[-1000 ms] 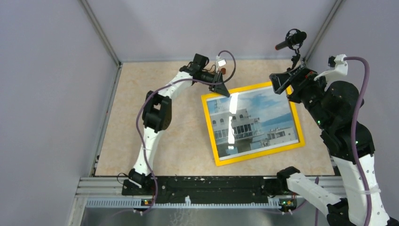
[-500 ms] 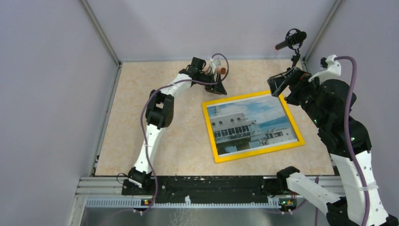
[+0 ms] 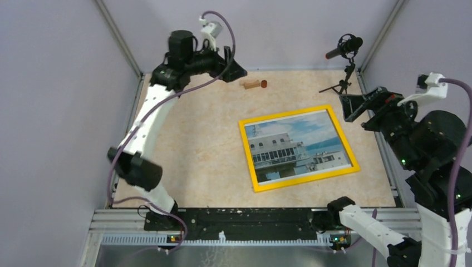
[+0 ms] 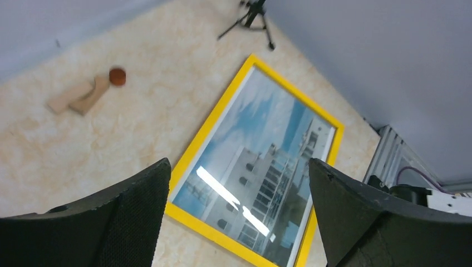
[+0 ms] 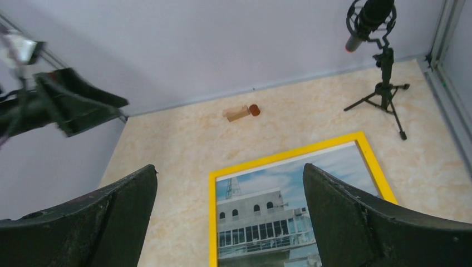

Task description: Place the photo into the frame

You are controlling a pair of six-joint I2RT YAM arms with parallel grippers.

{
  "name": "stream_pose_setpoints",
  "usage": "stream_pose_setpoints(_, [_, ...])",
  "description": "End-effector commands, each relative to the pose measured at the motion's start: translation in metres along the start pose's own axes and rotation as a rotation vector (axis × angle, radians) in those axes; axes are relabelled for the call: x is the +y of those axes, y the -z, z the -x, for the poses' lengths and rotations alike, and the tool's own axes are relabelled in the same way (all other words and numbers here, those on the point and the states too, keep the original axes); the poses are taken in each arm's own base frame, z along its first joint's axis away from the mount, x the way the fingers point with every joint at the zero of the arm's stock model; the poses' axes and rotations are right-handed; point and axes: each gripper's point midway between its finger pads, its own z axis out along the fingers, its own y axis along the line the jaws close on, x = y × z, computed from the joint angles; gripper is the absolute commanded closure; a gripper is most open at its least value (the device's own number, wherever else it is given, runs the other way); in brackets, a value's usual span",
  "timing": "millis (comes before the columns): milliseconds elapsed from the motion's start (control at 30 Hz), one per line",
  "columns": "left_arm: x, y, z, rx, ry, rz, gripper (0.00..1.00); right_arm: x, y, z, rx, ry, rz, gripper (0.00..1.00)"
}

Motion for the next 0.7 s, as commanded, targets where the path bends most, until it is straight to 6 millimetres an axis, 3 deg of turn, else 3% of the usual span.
stream_pose_setpoints(0, [-0.096,0.101,0.057,-0.233,-0.179,-0.026,0.02,-0.003,0.033,0.036,-0.115,0.06,0.009,0.01])
stream_pose_setpoints(167, [-0.151,0.184,0.076,-0.421,-0.308,0.018,0.01,-0.003,0.051,0.053,-0.175,0.06,0.02,0.01])
stream_pose_setpoints(400, [-0.204,0.273,0.092,-0.706,-0.384,0.063,0.01,0.004,0.058,0.069,-0.22,0.055,0.047,0.01])
stream_pose_setpoints(500, [-0.219,0.301,0.095,-0.793,-0.41,0.076,0.01,0.005,0.058,0.071,-0.231,0.059,0.049,0.01])
stream_pose_setpoints(667, [-0.221,0.324,0.096,-0.864,-0.427,0.138,0.01,0.004,0.055,0.074,-0.228,0.055,0.035,0.01])
